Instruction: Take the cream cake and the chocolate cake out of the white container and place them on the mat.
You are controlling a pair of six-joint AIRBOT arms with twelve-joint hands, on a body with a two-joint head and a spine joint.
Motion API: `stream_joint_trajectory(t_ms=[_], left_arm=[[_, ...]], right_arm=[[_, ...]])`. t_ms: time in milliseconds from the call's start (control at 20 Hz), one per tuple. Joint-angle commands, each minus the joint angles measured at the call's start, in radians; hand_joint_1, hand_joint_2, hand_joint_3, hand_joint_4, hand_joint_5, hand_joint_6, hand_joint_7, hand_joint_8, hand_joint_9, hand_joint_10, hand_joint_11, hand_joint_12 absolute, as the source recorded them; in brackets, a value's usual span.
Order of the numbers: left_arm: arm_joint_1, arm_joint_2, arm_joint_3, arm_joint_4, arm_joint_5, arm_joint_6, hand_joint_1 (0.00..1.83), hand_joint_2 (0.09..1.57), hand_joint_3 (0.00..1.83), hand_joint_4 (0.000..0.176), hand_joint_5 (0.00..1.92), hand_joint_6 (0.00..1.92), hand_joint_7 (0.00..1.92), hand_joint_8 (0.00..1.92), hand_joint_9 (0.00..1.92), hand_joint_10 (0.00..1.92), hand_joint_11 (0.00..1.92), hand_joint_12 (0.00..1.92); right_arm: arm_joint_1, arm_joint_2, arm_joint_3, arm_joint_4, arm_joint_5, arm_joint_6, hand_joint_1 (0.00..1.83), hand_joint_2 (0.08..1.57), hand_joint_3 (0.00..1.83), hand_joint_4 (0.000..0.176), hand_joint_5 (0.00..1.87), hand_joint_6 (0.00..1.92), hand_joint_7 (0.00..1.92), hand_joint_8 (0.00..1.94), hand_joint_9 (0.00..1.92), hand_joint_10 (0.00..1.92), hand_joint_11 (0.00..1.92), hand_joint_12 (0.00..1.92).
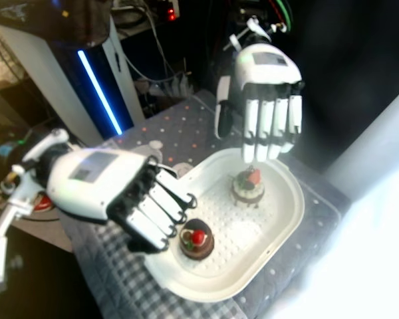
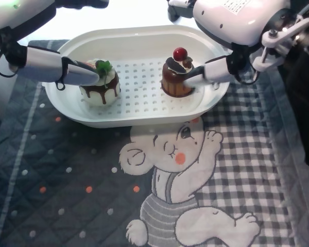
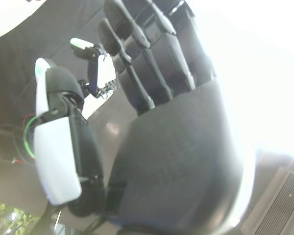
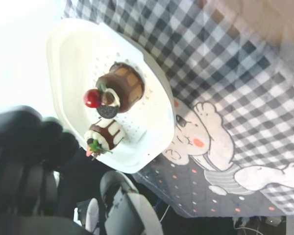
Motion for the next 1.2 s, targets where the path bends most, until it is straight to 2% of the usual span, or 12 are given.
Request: stream_joint_trajectory(t_ms=[0,100,150,250,350,650,900,1150], left_arm=[[-0.01,-0.005,0.004,0.007,-0.116,-0.002,0.74,0.89,0.01,0.0,0.39,0.02,0.38,0.03,0.3,0.43,0.01,1.43],[-0.01,-0.009,0.009,0.003,-0.11,-0.002,0.75,0.88,0.0,0.0,0.38,0.0,0.3,0.0,0.27,0.2,0.0,1.31],[-0.01,-0.013,0.012,0.001,-0.107,-0.002,0.75,0.88,0.0,0.0,0.38,0.0,0.3,0.0,0.27,0.2,0.0,1.31],[-0.012,-0.036,0.038,-0.009,-0.08,-0.002,0.75,0.89,0.0,0.0,0.38,0.0,0.36,0.02,0.37,0.22,0.04,1.36],[-0.012,-0.056,0.062,-0.024,-0.047,-0.002,0.74,0.89,0.0,0.0,0.42,0.01,0.41,0.03,0.43,0.23,0.1,1.35],[-0.008,-0.108,0.122,-0.054,0.047,-0.002,0.79,0.9,0.0,0.0,0.44,0.01,0.48,0.02,0.48,0.27,0.11,1.35],[-0.001,-0.153,0.173,-0.083,0.102,-0.002,0.8,0.88,0.0,0.0,0.45,0.01,0.51,0.02,0.49,0.29,0.09,1.39],[0.01,-0.183,0.206,-0.101,0.136,-0.002,0.89,0.92,0.01,0.0,0.46,0.01,0.52,0.02,0.48,0.27,0.08,1.35]], right_arm=[[0.02,-0.006,0.007,-0.004,0.114,-0.002,0.97,0.82,0.01,0.0,0.43,0.01,0.41,0.01,0.39,0.15,0.0,1.36],[0.02,-0.017,0.019,0.01,0.098,-0.013,0.96,0.82,0.0,0.0,0.43,0.0,0.41,0.0,0.39,0.1,0.0,1.41],[0.021,-0.02,0.019,0.023,0.095,-0.031,0.96,0.82,0.0,0.0,0.43,0.0,0.41,0.0,0.39,0.1,0.0,1.41],[0.021,-0.038,0.019,0.079,0.083,-0.144,0.97,0.82,0.0,0.0,0.45,0.0,0.37,0.0,0.34,0.06,0.0,1.36],[0.022,-0.06,0.023,0.111,0.066,-0.204,1.0,0.81,0.0,0.0,0.45,0.0,0.46,0.02,0.46,0.08,0.02,1.34],[0.022,-0.108,0.058,0.146,0.018,-0.204,0.96,0.8,0.0,0.0,0.44,0.0,0.46,0.0,0.49,0.02,0.03,1.19],[0.021,-0.138,0.101,0.182,-0.031,-0.204,0.92,0.79,0.0,0.0,0.47,0.01,0.5,0.01,0.53,0.03,0.08,1.21],[0.021,-0.16,0.125,0.196,-0.058,-0.204,0.89,0.84,0.01,0.0,0.55,0.01,0.63,0.02,0.64,0.04,0.12,1.26]])
